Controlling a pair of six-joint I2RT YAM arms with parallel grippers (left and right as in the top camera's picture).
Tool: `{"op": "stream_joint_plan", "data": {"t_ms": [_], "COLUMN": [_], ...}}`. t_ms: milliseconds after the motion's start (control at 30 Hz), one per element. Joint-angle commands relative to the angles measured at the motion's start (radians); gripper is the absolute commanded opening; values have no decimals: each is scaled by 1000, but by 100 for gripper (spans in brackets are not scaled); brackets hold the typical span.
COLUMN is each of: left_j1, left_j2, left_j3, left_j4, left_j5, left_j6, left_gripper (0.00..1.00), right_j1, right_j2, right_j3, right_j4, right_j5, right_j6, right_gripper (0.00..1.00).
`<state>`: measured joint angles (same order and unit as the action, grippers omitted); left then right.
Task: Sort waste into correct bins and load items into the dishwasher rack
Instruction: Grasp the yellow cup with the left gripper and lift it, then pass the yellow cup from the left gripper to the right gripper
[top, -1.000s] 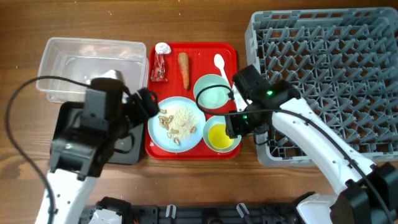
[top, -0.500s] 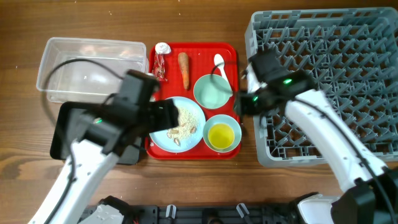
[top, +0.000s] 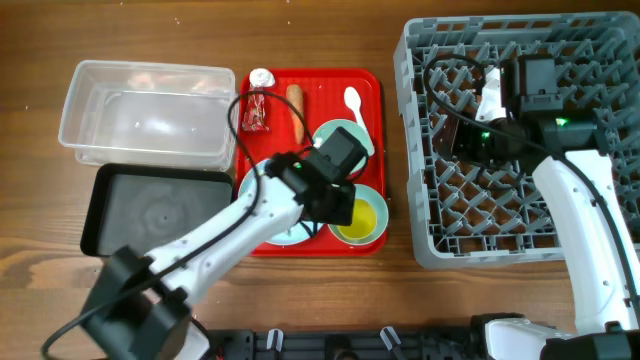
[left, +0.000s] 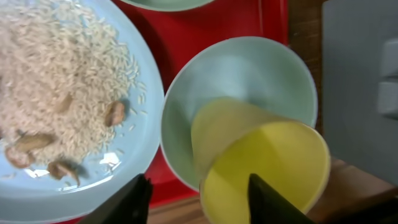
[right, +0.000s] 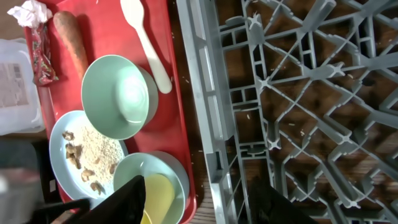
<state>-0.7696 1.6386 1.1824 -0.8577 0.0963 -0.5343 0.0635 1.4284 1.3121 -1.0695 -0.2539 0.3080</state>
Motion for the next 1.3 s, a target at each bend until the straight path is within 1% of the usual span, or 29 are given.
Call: {"op": "stream_joint_plan", "data": {"t_ms": [0, 100, 133, 200, 233, 333, 467, 600, 667, 700, 733, 767, 833, 867, 900, 933, 1000, 1033, 1067, 1133, 1267], "left_j1": [-6, -6, -6, -5, -6, -5, 32, 148, 268, 345, 430, 497, 620, 671, 721, 753, 787, 788, 784, 768, 738], "left_j2": [58, 58, 58, 58, 58, 51, -34, -167, -250, -289, -320, -336, -350, -350, -348, -346, -344, -344, -344, -344, -344], "left_j3": [9, 9, 9, 9, 9, 10, 50, 116, 128, 128, 128, 128, 128, 128, 128, 128, 128, 128, 128, 128, 128], "left_j4": [18, 21, 22, 21, 21, 12, -35, -72, -52, -31, -8, 9, 33, 37, 39, 40, 47, 63, 79, 99, 104], "left_j5": [4, 4, 3, -5, -8, -7, 53, 158, 281, 376, 505, 619, 839, 934, 1030, 1093, 1183, 1220, 1250, 1284, 1283], "left_j6": [7, 7, 7, 7, 7, 7, 7, 7, 8, 9, 19, 27, 27, 27, 29, 31, 34, 33, 33, 32, 33], "left_gripper": [43, 31, 25, 10, 4, 4, 4, 4, 4, 4, 4, 4, 4, 4, 4, 4, 4, 4, 4, 4, 4], "right_j1": [1, 1, 1, 1, 1, 1, 1, 1, 1, 1, 1, 1, 1, 1, 1, 2, 11, 19, 29, 52, 98], "right_j2": [-5, -5, -5, -5, -5, -5, -5, -5, -6, -6, -6, -6, -6, -6, -6, -6, -6, -6, -6, -6, -6], "right_j3": [18, 18, 18, 18, 17, 17, 17, 17, 17, 17, 17, 17, 17, 17, 17, 17, 17, 17, 17, 17, 17], "right_j4": [-5, -3, -3, 0, 3, 10, 10, 13, 40, 65, 90, 125, 192, 247, 293, 359, 472, 533, 589, 678, 814], "right_j5": [-17, -16, -16, -16, -16, -16, -16, -40, -181, -306, -417, -541, -690, -800, -888, -996, -1151, -1196, -1224, -1268, -1278], "right_j6": [-24, -24, -24, -24, -24, -24, -24, -28, -111, -169, -208, -230, -230, -230, -230, -229, -215, -181, -145, -101, -8], "right_gripper": [55, 55, 55, 55, 55, 55, 56, 55, 52, 51, 50, 50, 50, 50, 52, 54, 67, 74, 78, 82, 84]}}
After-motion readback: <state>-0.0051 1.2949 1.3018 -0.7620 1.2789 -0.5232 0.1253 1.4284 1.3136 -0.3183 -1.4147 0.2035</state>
